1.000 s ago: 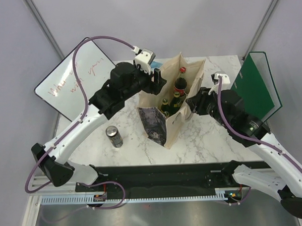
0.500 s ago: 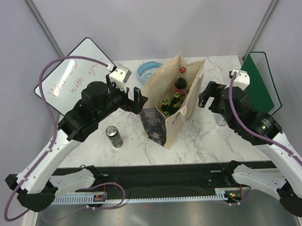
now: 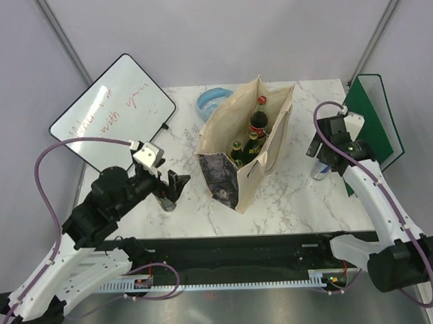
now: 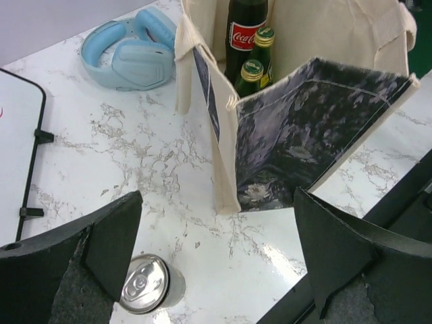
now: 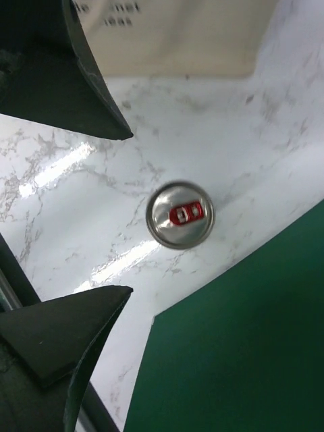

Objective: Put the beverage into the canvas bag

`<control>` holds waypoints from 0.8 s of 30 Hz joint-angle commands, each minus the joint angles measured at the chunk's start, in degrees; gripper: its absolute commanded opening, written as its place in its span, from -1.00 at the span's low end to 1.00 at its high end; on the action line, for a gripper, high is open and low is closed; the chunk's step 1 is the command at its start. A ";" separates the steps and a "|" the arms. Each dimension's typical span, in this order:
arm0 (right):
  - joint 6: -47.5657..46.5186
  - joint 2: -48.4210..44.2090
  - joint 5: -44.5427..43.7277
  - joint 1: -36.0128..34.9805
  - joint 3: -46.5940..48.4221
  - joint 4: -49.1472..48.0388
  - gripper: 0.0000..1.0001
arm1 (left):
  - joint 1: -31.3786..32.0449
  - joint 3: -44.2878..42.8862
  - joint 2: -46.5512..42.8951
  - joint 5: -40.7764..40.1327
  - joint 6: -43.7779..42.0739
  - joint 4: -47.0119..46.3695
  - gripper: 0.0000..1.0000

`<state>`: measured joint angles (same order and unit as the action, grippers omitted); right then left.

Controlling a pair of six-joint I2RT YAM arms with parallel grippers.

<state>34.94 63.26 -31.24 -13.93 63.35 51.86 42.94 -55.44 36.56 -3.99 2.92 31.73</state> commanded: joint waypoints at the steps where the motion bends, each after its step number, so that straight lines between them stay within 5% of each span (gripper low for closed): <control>1: -3.73 2.03 9.26 8.39 -3.85 -5.79 0.89 | 0.04 5.93 -6.74 -3.65 -2.57 -6.58 1.00; 6: -6.98 6.34 13.04 12.79 -4.55 -8.87 0.87 | 0.04 11.22 -14.65 -9.01 -2.48 -10.80 1.00; 14: -9.97 9.94 16.56 13.67 -9.12 -14.94 0.74 | 0.04 12.55 -14.94 -11.48 -1.60 -10.90 1.00; 24: -12.79 9.51 12.00 15.34 -8.42 -16.52 0.07 | 0.04 12.81 -14.58 -12.62 -1.42 -10.89 1.00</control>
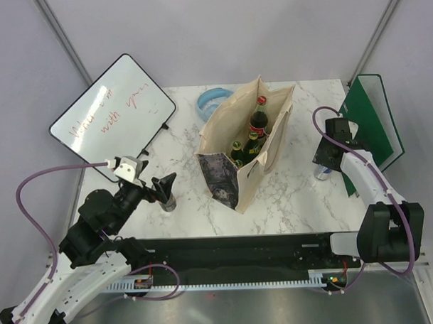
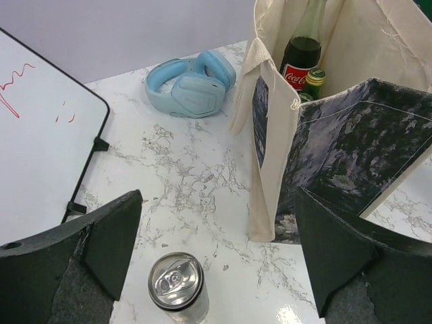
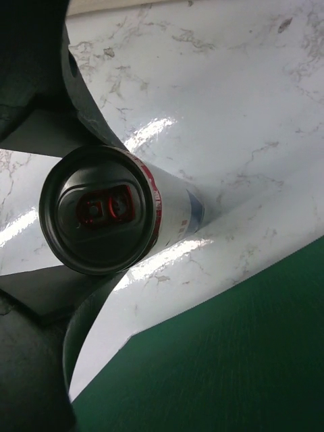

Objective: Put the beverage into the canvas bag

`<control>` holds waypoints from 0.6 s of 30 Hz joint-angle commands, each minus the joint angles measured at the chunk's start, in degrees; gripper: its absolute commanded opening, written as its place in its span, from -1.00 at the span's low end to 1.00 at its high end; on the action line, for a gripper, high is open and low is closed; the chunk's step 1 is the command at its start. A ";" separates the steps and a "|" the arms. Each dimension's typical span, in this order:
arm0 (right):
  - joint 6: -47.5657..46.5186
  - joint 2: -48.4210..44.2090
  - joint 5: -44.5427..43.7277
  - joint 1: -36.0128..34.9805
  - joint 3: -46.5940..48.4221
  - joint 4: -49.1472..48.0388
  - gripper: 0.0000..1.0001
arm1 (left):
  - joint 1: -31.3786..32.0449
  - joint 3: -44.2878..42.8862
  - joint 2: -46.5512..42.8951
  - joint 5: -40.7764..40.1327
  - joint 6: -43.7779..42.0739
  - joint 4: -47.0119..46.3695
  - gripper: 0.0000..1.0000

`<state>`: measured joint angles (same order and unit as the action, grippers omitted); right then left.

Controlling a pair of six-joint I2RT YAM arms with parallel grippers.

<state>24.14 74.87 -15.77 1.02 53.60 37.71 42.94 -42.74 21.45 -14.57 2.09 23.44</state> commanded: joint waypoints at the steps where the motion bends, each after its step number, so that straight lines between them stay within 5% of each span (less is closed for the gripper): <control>1: -2.17 -1.92 -3.30 0.30 1.41 -2.38 0.06 | 0.04 0.11 0.61 -2.04 -0.59 -2.52 1.00; 7: -2.87 0.54 -2.95 0.65 2.56 -1.94 0.44 | 0.04 -0.06 1.14 -2.04 -0.59 -2.26 1.00; 18: -4.01 0.01 -2.16 1.01 3.70 -2.12 0.16 | -0.05 -0.33 1.58 -1.78 -0.51 -2.08 1.00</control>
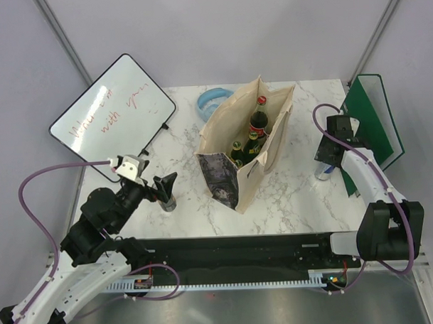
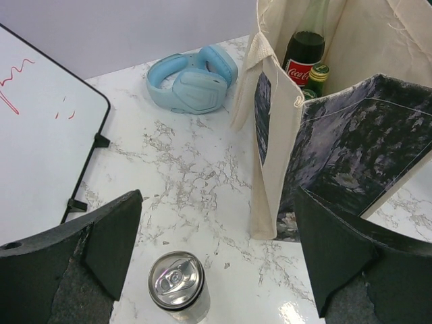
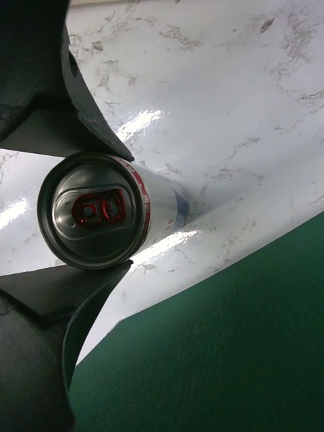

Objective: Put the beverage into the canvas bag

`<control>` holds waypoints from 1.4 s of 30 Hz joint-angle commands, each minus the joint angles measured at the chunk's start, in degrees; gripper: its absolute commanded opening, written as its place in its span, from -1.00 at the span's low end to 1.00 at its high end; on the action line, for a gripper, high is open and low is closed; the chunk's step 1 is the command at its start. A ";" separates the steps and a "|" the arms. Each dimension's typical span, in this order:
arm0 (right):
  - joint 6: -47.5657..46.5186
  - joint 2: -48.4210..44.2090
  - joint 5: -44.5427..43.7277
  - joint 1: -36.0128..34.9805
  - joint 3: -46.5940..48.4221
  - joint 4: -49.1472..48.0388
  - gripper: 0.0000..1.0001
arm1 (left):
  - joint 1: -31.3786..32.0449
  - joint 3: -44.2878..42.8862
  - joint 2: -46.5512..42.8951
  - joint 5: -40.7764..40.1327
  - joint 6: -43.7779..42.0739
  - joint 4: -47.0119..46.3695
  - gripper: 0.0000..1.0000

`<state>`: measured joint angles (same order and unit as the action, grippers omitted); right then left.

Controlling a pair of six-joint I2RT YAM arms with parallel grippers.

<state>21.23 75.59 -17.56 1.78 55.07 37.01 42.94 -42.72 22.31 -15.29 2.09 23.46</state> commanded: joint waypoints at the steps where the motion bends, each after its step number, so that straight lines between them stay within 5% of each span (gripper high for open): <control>1: -1.11 -1.23 -0.28 0.24 2.32 -1.24 0.10 | 0.04 -0.26 0.64 -1.06 -0.51 -2.19 1.00; 4: -1.11 -2.64 0.25 0.24 3.37 -0.02 -0.20 | 0.04 -0.35 0.37 -1.15 -0.42 -2.11 1.00; 9: -1.19 -4.92 1.21 0.33 10.21 4.63 -1.00 | 0.04 -0.26 0.37 -0.97 -0.33 -2.19 1.00; 17: -2.25 -5.63 3.85 0.15 29.90 13.07 -1.00 | 0.04 -0.43 0.37 -0.88 -0.24 -2.19 1.00; 29: -4.19 5.70 16.06 -4.85 77.62 21.70 -1.00 | 0.04 -0.61 0.72 -0.88 -0.24 -2.19 1.00; 42: 0.56 6.94 15.55 -22.51 69.30 14.05 -1.00 | 0.04 -0.52 1.25 -0.53 -0.33 -2.02 1.00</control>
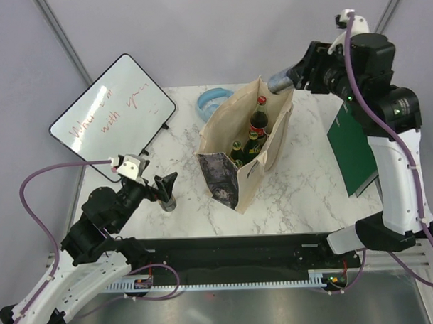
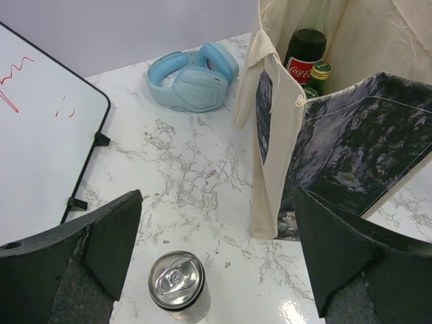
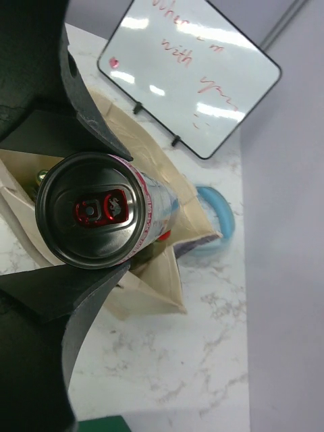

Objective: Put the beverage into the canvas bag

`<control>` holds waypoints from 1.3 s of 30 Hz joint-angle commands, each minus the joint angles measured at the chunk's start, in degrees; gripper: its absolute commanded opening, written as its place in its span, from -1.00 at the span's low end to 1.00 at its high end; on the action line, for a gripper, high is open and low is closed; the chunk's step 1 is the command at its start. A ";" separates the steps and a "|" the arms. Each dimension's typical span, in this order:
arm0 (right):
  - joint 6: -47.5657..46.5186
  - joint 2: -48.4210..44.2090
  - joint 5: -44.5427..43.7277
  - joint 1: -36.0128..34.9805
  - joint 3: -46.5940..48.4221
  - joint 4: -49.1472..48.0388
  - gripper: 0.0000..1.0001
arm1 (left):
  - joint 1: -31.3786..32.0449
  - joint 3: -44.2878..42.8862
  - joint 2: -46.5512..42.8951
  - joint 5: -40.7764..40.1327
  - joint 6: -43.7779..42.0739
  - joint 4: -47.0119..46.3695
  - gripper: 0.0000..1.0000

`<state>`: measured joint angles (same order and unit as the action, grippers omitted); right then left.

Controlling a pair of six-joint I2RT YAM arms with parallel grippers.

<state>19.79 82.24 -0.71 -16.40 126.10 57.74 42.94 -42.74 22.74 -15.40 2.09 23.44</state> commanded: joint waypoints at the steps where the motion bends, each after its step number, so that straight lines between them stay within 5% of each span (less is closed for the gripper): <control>1: 1.92 0.47 -1.92 -5.30 -2.26 -6.84 -1.00 | 0.04 -0.41 0.81 -0.42 -0.33 -2.08 1.00; 10: -1.86 0.03 -12.03 -9.70 -13.50 -6.06 -1.00 | -0.05 -0.15 0.02 -0.86 -0.42 -2.00 1.00; 39: -2.83 9.61 -21.17 -13.39 -21.94 -6.05 -1.00 | 0.04 -0.06 0.02 -1.56 -0.51 -2.08 1.00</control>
<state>16.69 92.58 -18.63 -29.58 105.97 56.60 42.94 -42.74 23.03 -16.03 2.11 23.44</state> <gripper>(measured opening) 0.622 0.996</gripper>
